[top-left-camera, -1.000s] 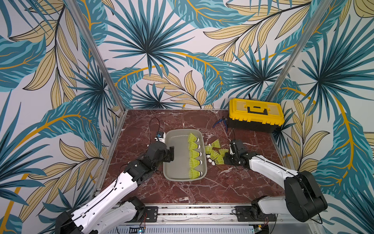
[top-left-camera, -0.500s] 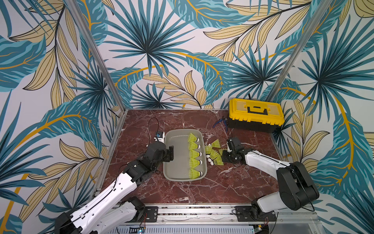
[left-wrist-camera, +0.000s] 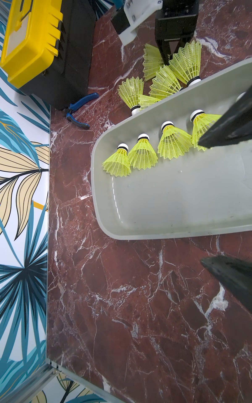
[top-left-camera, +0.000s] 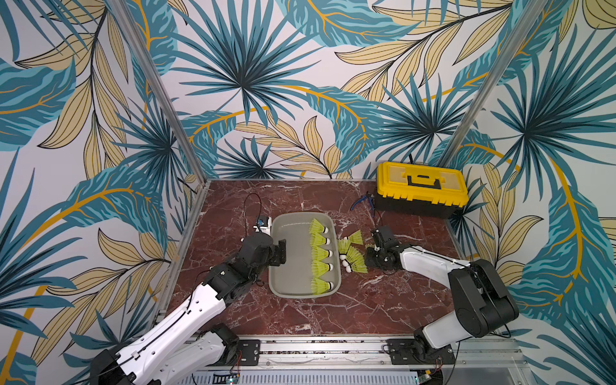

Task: Put the shuttlecocks into the storage box
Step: Pick up the shuttlecock at the center of the board, then place the shuttlecock in the storage box.

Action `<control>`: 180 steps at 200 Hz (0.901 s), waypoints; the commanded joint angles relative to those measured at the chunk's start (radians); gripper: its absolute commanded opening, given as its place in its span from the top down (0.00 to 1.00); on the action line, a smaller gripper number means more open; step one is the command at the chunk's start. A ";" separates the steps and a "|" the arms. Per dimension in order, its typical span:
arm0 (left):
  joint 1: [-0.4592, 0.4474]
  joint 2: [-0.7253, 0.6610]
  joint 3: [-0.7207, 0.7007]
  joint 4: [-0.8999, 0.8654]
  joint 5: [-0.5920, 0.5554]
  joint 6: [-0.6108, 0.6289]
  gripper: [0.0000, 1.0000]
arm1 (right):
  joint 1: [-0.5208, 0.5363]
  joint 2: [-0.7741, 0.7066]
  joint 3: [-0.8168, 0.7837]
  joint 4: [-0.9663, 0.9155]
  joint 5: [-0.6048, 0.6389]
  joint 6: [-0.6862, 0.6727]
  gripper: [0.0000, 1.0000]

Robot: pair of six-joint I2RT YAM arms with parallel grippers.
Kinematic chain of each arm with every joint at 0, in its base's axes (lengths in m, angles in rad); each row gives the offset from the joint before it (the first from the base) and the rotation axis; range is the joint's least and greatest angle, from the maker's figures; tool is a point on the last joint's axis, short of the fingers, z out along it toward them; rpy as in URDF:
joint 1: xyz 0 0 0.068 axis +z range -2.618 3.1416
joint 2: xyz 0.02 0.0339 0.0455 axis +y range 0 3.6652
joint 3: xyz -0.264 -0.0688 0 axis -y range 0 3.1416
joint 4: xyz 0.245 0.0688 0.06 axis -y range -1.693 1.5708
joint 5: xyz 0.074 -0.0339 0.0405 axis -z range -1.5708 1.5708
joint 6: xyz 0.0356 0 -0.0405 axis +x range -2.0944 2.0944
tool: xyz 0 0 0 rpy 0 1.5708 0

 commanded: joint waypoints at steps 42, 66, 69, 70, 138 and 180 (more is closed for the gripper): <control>0.009 -0.001 0.018 0.016 0.020 0.036 0.20 | -0.003 -0.099 -0.043 0.024 0.083 0.006 0.77; 0.010 0.018 0.040 0.024 0.091 0.084 0.19 | -0.003 -0.209 -0.056 0.034 0.064 -0.112 0.77; 0.011 0.023 0.045 0.025 0.104 0.090 0.19 | -0.004 -0.221 -0.058 0.035 0.054 -0.134 0.77; 0.011 0.024 0.046 0.026 0.109 0.091 0.19 | -0.004 -0.226 -0.058 0.035 0.051 -0.141 0.77; 0.034 0.255 0.280 -0.008 0.526 0.233 0.18 | -0.001 -0.467 -0.075 0.155 -0.350 -0.597 0.77; 0.036 0.370 0.412 -0.023 0.684 0.347 0.19 | 0.002 -0.393 0.056 0.021 -0.541 -0.682 0.78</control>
